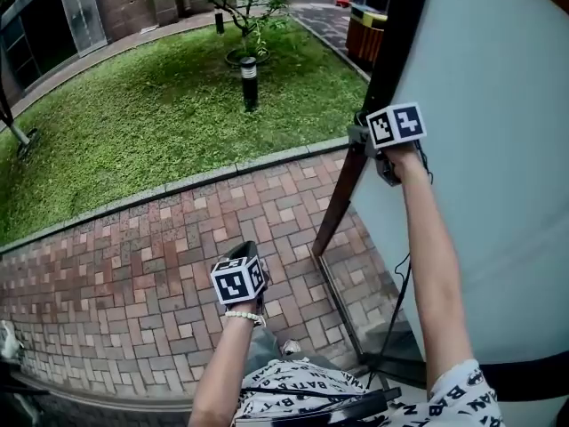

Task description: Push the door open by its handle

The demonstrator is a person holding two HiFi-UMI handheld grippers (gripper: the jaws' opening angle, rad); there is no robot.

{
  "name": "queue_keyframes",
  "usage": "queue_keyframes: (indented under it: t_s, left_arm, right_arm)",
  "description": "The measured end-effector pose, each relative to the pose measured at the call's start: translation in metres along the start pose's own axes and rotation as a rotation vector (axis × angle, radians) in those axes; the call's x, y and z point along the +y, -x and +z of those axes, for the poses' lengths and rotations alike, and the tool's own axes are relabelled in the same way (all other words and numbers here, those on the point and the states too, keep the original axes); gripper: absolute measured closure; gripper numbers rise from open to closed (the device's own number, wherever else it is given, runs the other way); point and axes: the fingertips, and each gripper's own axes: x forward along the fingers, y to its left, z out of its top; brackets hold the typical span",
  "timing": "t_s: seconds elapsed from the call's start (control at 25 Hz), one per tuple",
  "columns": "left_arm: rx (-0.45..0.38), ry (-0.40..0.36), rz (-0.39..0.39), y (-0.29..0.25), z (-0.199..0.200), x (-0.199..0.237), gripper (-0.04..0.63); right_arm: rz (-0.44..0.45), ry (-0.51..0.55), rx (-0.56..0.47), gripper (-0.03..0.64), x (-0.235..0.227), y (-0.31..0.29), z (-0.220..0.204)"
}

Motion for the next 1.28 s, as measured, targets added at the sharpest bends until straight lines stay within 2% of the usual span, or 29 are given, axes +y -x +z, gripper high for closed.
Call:
queue_keyframes:
  t_s: [0.16,0.24,0.28,0.32,0.36,0.44,0.84,1.08,1.28]
  left_arm:
    - [0.006,0.018,0.015,0.003,-0.007,-0.001,0.609]
    - [0.008,0.019,0.023,0.006,-0.007,-0.004,0.609]
    - [0.006,0.02,0.025,0.008,-0.008,-0.006,0.609]
    - [0.003,0.02,0.026,0.01,-0.01,-0.008,0.609]
    - [-0.001,0.02,0.027,0.013,-0.011,-0.009,0.609]
    - [-0.007,0.019,0.032,0.019,-0.013,-0.008,0.609]
    - [-0.043,0.025,0.073,0.047,-0.006,0.009,0.609]
    - [-0.052,0.041,0.094,0.089,-0.035,0.017,0.609]
    - [-0.058,0.036,0.1,0.142,-0.08,0.012,0.609]
  right_arm:
    - [-0.09,0.112,-0.09,0.448,0.016,0.036,0.017]
    - [-0.098,0.133,-0.166,0.45,0.03,0.054,0.025]
    - [-0.093,0.142,-0.204,0.474,0.039,0.064,0.027]
    - [-0.083,0.152,-0.238,0.571,0.048,0.073,0.025]
    - [-0.067,0.16,-0.267,0.599,0.059,0.08,0.022]
    - [-0.025,0.162,-0.3,0.603,0.08,0.087,0.013]
    - [0.107,0.15,-0.326,0.603,0.134,0.093,-0.018]
    - [0.113,0.224,-0.336,0.603,0.176,0.118,-0.033]
    - [0.145,0.21,-0.323,0.603,0.217,0.153,-0.083]
